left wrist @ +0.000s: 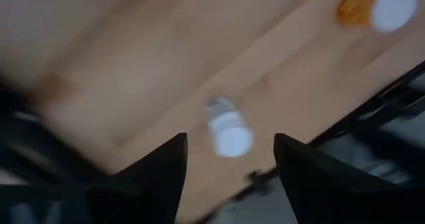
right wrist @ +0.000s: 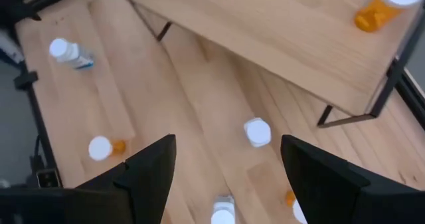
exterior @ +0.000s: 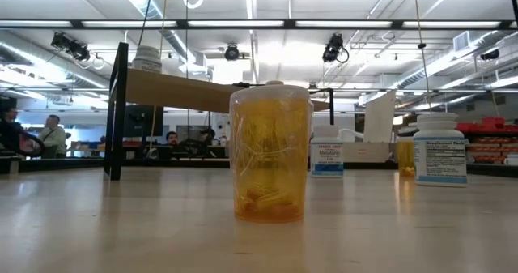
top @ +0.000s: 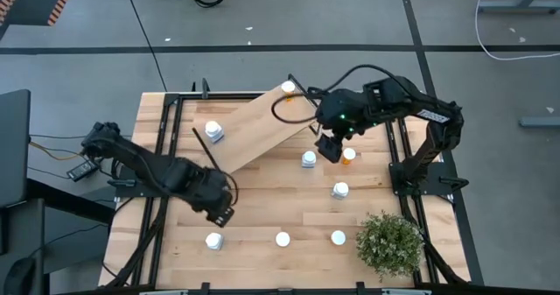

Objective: Pick and place medicine bottles onto shelf by color
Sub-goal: Put the white pill bottle on the shelf aligned with the other white pill bottle

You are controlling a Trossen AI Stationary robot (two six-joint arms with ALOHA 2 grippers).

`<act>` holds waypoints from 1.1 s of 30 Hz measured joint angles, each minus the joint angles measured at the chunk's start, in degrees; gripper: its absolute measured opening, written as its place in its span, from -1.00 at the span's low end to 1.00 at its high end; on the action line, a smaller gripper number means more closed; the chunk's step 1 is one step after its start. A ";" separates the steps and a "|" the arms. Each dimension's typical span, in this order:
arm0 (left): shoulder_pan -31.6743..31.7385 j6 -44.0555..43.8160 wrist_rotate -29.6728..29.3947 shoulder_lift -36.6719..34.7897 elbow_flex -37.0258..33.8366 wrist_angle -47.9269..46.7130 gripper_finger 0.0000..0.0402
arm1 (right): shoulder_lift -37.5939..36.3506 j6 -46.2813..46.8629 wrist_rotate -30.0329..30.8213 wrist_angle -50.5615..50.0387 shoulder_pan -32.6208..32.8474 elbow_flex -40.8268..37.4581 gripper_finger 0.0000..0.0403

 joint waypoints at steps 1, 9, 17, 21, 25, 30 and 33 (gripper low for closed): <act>-0.93 -3.35 0.05 0.00 -1.02 2.01 0.19 | 0.03 -0.59 0.01 0.00 0.53 0.00 0.37; -8.37 -22.77 2.43 2.94 -8.04 6.41 0.42 | 0.06 -6.21 0.04 0.08 3.72 0.00 0.37; -10.96 -29.94 2.62 7.62 -9.58 11.63 0.63 | 0.06 -6.86 0.02 -0.17 7.06 0.00 0.37; -11.07 -29.28 3.36 11.21 -9.58 11.79 0.66 | 0.06 -6.64 0.03 -0.17 8.17 0.00 0.37; -11.09 -28.82 3.56 14.12 -9.58 12.01 0.66 | 0.08 -5.71 0.04 -0.17 8.95 0.00 0.37; -11.05 -27.53 3.53 15.81 -9.58 13.72 0.66 | 0.08 -4.98 0.02 -0.17 9.32 0.00 0.37; -10.92 -26.24 3.43 16.19 -9.55 14.25 0.65 | 0.10 -4.82 0.04 -0.17 9.25 0.00 0.37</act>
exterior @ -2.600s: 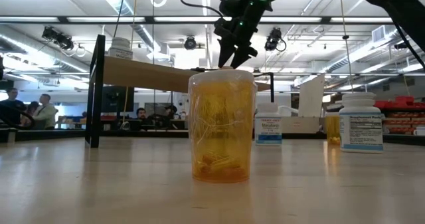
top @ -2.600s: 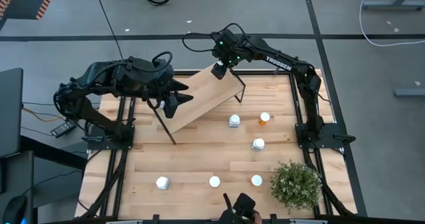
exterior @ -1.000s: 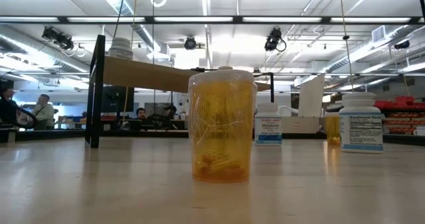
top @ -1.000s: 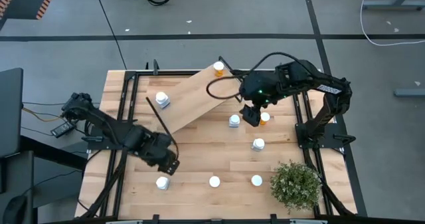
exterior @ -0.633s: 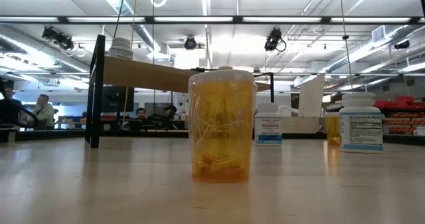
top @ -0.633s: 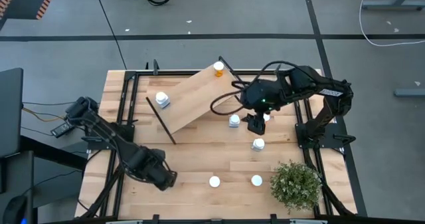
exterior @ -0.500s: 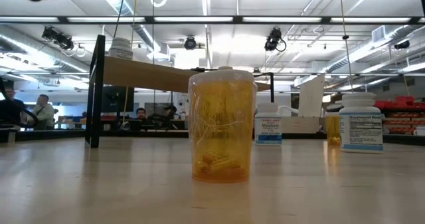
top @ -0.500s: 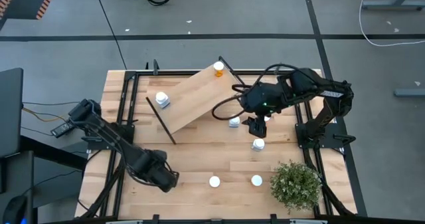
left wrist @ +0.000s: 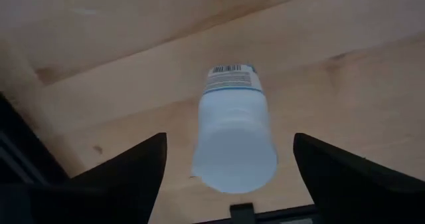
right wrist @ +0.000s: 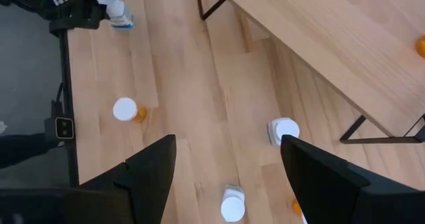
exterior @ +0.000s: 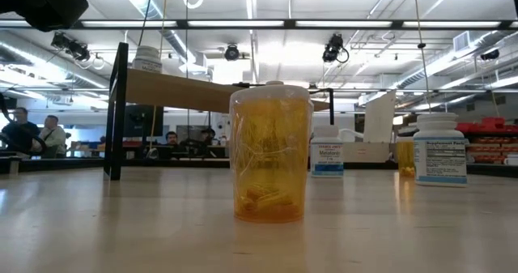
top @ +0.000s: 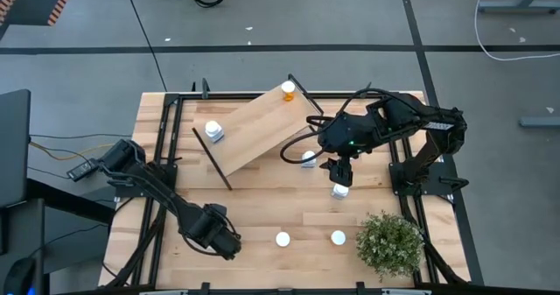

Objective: Pick and place medicine bottles onto shelf by color
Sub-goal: Put the white pill bottle on the shelf aligned with the other white pill bottle

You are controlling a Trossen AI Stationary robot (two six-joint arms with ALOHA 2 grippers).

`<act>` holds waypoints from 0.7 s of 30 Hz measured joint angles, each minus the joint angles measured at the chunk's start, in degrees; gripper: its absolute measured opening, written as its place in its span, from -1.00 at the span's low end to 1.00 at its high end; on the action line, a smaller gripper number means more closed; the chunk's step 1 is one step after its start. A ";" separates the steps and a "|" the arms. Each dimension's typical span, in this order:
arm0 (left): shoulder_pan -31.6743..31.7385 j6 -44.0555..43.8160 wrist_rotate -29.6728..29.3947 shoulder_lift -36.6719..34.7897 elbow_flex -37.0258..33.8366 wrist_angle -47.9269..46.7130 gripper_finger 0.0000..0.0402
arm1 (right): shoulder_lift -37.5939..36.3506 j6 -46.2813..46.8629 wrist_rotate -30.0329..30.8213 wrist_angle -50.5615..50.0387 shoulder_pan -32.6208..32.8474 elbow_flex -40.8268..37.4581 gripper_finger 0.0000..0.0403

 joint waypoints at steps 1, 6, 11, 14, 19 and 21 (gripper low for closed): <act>0.16 0.09 0.06 0.32 -0.01 0.26 0.63 | 0.00 -0.04 0.00 0.00 0.00 0.02 0.37; 0.29 0.58 0.17 1.12 -0.01 0.01 0.44 | 0.02 0.02 0.00 0.00 0.00 0.02 0.37; 0.60 2.11 0.45 1.47 -0.01 -0.26 0.18 | 0.02 -0.06 0.00 0.00 0.00 0.02 0.37; 1.13 3.36 0.51 1.47 -0.01 -0.21 0.02 | 0.02 -0.58 0.00 0.00 0.00 0.02 0.37; 2.58 6.56 1.75 1.46 0.13 -0.29 -0.14 | 0.02 -1.38 0.00 0.00 0.00 0.02 0.37; 3.24 7.90 1.93 1.44 0.53 -0.29 -0.14 | 0.02 -1.59 0.00 0.00 0.00 0.02 0.37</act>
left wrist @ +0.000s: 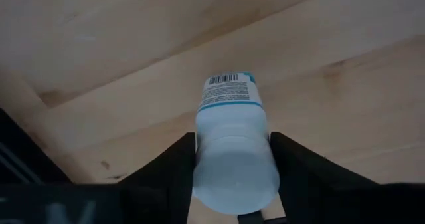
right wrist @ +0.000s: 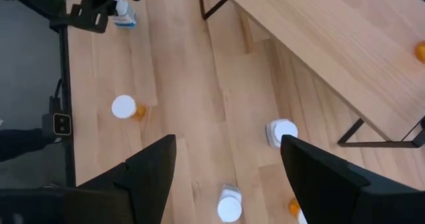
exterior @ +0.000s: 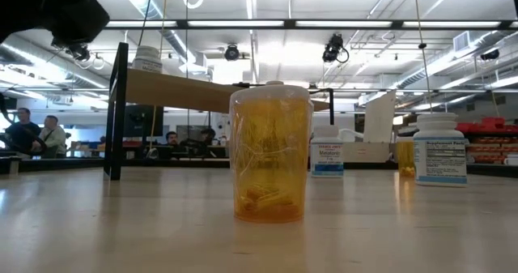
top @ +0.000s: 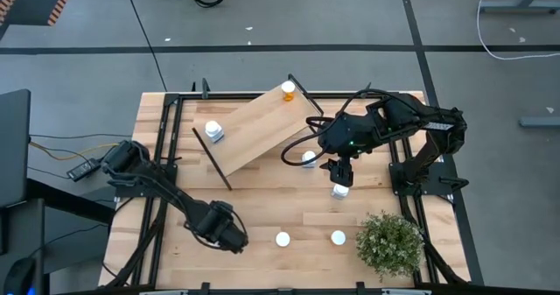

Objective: Pick and place medicine bottles onto shelf by color
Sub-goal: Put the white pill bottle on the shelf aligned with the other white pill bottle

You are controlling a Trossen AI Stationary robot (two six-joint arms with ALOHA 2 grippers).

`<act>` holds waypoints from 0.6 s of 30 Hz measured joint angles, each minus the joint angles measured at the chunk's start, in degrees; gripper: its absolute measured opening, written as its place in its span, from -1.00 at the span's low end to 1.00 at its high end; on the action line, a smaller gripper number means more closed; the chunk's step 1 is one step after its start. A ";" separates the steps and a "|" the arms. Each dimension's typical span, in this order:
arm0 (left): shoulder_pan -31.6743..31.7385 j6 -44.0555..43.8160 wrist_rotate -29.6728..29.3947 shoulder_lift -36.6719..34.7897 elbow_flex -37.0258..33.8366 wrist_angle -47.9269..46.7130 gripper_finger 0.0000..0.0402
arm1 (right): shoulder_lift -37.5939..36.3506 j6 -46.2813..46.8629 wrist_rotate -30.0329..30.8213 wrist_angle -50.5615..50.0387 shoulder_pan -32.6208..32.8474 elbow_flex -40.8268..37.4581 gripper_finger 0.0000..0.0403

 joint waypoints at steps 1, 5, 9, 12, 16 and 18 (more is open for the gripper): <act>0.28 0.56 0.21 -0.10 0.17 0.07 -0.13 | 0.00 0.00 0.04 0.00 -0.13 0.00 0.37; 1.69 3.97 2.33 -0.34 1.35 -0.38 -0.01 | 0.00 -0.01 0.50 0.00 -0.59 0.00 0.37; 2.35 7.62 3.29 -0.81 4.98 -4.04 -0.03 | 0.00 -0.02 0.50 0.00 -1.05 0.00 0.37; 2.49 10.42 3.34 -0.98 8.76 -9.71 -0.11 | 0.00 -0.04 0.50 0.00 -1.03 0.02 0.37; 3.59 16.30 3.15 -1.25 15.82 -18.50 -0.13 | 0.00 -0.07 1.17 0.00 -1.04 0.02 0.37; 4.98 19.82 2.94 -1.34 19.71 -23.50 -0.09 | 0.00 -0.04 2.26 0.00 -1.05 0.02 0.37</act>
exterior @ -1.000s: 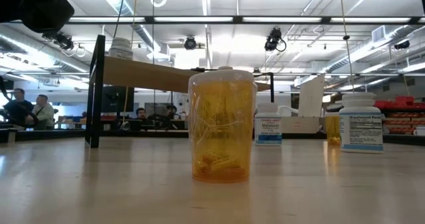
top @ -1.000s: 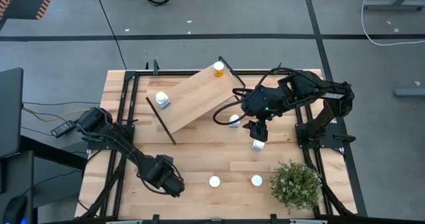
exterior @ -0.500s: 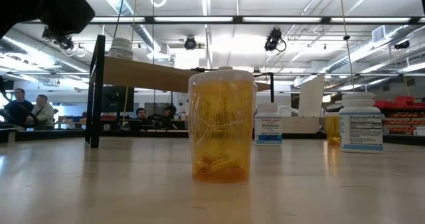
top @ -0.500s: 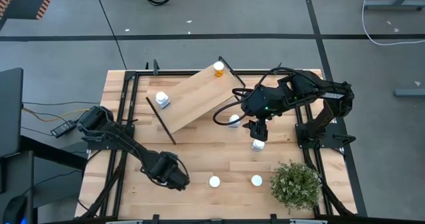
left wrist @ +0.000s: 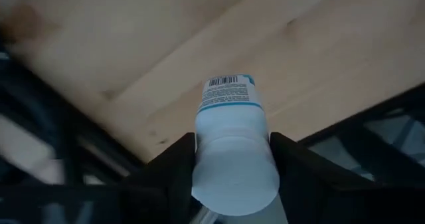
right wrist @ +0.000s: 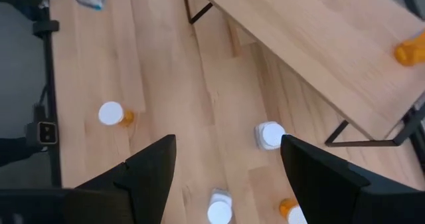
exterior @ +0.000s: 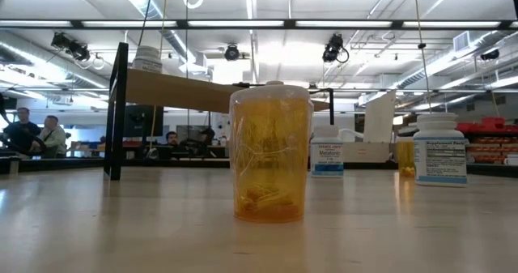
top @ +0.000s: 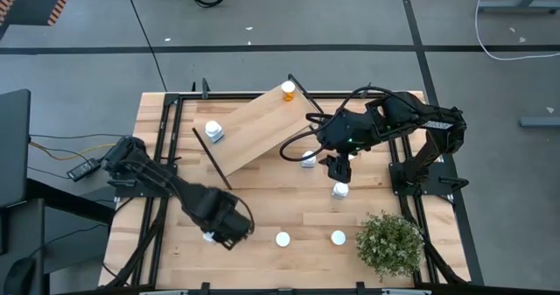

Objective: Pick and place medicine bottles onto shelf by color
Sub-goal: Put the white pill bottle on the shelf aligned with the other white pill bottle

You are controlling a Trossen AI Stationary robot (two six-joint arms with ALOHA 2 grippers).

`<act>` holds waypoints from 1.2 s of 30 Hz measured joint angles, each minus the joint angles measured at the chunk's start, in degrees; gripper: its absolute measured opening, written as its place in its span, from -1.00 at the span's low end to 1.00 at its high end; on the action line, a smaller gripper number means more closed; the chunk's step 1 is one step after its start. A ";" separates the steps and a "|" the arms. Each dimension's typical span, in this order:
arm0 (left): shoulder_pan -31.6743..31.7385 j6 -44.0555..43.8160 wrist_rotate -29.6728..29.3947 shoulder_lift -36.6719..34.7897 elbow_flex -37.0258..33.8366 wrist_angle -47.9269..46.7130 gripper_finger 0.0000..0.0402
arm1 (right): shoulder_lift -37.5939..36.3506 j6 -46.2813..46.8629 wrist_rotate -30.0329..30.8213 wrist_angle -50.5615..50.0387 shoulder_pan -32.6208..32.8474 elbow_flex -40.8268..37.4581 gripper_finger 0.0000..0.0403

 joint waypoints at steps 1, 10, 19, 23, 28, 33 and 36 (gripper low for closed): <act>0.85 1.41 -0.10 -0.05 2.04 -2.56 -0.06 | 0.00 -0.02 0.42 0.00 -0.11 0.00 0.37; 11.54 15.40 -5.23 -1.30 12.64 -6.42 -0.10 | 0.00 0.79 1.19 0.00 -1.63 0.00 0.37; 22.34 30.25 -6.78 -1.24 13.28 -6.50 -0.05 | 0.00 3.12 1.93 0.00 -1.70 0.00 0.37; 26.68 35.58 -7.21 -1.24 13.28 -6.50 -0.08 | 0.00 4.08 3.07 0.00 -1.70 0.00 0.37; 30.38 41.62 -7.22 -1.24 13.28 -6.49 -0.11 | 0.00 6.38 3.11 0.00 -1.70 0.00 0.37; 33.44 47.40 -7.97 -1.21 13.28 -6.48 -0.08 | 0.00 8.18 4.06 0.00 -1.70 0.00 0.37; 35.32 50.48 -8.30 -1.21 13.28 -6.50 -0.09 | 0.00 9.45 4.71 0.00 -1.70 0.00 0.37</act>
